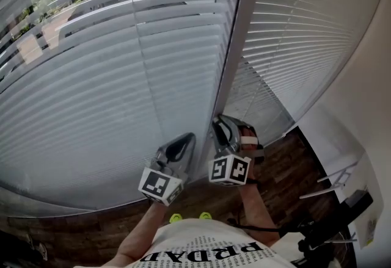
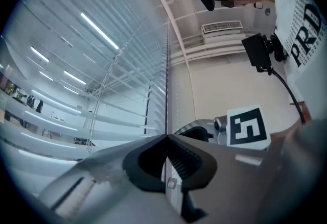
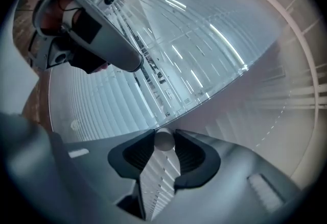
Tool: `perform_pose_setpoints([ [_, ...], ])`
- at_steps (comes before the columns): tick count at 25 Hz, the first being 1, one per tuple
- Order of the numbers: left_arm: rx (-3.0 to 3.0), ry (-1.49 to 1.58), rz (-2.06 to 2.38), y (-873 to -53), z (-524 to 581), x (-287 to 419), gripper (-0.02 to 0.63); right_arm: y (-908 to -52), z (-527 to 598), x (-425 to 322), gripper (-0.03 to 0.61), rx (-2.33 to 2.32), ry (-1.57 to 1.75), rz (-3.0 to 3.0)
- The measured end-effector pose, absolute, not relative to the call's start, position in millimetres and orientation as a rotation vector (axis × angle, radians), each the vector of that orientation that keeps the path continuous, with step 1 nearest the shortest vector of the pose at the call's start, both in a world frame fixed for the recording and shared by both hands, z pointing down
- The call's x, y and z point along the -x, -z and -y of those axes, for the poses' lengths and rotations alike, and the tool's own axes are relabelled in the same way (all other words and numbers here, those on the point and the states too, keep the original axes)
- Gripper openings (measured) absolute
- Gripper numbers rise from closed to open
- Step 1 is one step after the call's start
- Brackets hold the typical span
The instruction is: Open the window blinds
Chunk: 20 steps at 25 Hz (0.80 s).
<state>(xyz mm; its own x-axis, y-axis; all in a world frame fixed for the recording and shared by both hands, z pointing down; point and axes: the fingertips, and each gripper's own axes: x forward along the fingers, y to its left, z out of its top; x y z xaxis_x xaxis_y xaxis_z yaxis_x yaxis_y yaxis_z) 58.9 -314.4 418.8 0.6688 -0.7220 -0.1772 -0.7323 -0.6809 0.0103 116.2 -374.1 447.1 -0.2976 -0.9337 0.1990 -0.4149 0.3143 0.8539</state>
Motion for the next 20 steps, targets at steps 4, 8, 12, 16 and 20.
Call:
perform_pose_setpoints([
  [4, 2.818, -0.273, -1.233, -419, 315, -59, -0.008, -445, 374, -117, 0.127, -1.232, 0.868, 1.913],
  [8, 2.81, -0.244, -1.21, -423, 314, -60, -0.008, -447, 374, -118, 0.127, -1.271, 0.816, 1.978],
  [12, 2.829, -0.275, -1.233, -417, 314, -61, -0.009, -444, 374, -120, 0.127, -1.323, 0.674, 2.117],
  [16, 2.824, -0.277, -1.217, -418, 316, -62, -0.009, -442, 376, -122, 0.127, -1.378, 0.526, 2.247],
  [20, 2.819, -0.259, -1.21, -406, 315, -61, -0.008, -429, 376, -124, 0.127, -1.427, 0.383, 2.359],
])
